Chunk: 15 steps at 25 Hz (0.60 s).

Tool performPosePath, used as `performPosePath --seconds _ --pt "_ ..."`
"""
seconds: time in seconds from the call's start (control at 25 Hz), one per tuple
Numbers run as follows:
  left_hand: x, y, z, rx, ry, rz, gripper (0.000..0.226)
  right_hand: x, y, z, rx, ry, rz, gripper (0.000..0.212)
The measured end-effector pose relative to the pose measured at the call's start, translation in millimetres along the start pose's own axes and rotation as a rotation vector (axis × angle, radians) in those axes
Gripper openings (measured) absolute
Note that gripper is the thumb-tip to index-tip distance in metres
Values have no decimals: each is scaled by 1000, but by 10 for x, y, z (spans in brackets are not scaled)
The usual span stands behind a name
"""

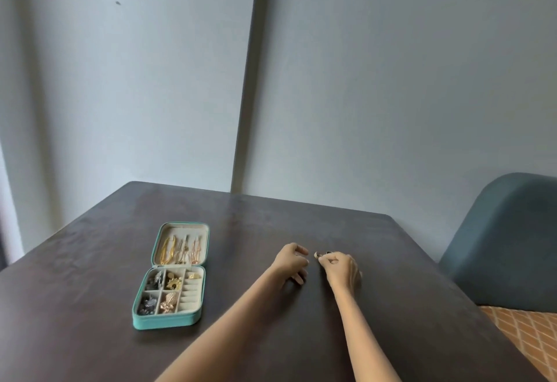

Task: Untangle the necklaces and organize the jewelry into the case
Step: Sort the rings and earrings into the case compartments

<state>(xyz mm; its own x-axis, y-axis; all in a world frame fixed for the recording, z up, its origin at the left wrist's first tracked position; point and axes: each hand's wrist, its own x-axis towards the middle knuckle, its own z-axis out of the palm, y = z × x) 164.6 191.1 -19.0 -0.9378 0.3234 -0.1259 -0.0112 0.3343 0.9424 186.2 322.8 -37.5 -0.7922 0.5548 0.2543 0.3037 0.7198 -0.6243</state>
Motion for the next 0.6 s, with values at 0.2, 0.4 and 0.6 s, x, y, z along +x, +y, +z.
performPosePath --seconds 0.2,0.4,0.6 --pt "-96 22 19 -42 -14 23 26 -68 -1 -68 120 -4 -39 11" --pt "-139 -17 34 -139 105 -10 17 -131 -127 7 -97 -210 -368 44" --pt "-71 -3 -28 -208 82 -83 42 -87 -208 109 -89 -186 -326 28"
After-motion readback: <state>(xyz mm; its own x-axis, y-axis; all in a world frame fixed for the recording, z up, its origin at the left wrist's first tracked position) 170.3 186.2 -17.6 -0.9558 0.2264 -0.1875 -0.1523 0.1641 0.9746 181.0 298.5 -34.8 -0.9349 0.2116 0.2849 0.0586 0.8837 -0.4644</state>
